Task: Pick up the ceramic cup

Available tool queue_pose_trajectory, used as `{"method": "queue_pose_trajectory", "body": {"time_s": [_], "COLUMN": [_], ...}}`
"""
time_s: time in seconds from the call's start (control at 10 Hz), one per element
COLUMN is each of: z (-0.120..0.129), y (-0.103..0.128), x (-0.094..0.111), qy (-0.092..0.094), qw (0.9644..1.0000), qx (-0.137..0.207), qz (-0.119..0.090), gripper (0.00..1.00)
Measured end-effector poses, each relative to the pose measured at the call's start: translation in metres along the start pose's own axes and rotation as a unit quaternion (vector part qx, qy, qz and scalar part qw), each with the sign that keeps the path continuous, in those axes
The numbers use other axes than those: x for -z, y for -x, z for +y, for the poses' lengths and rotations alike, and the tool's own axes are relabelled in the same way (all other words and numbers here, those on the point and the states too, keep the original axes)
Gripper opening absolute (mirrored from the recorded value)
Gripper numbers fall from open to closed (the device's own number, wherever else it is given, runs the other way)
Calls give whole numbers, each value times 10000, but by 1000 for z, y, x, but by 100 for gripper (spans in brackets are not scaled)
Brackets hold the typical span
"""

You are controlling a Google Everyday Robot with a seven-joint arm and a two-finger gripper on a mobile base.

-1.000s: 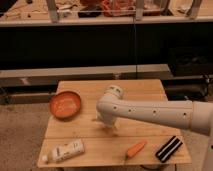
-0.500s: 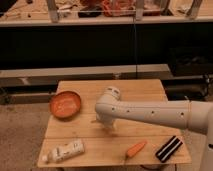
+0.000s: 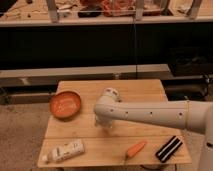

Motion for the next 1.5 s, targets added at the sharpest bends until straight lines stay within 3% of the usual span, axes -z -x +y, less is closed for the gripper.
{"method": "queue_pose_trajectory", "body": {"time_s": [0.2, 0.6, 0.9, 1.0, 1.2, 1.3, 1.4, 1.5], "z": [3, 5, 12, 21, 44, 59, 68, 75], "y": [1, 2, -1, -7, -21, -31, -37, -44], "x": [10, 55, 64, 71, 82, 87, 89, 88], "qy": [-13, -61, -299, -544, -903, -1138, -1327, -1518], "qw": [9999, 9995, 9985, 9967, 9919, 9868, 9809, 9709], "qx": [-79, -287, -438, -583, -887, -1150, -1425, -1849], "qz": [84, 140, 162, 126, 98, 55, -19, -133], "gripper": [41, 78, 80, 80, 80, 80, 80, 80]}}
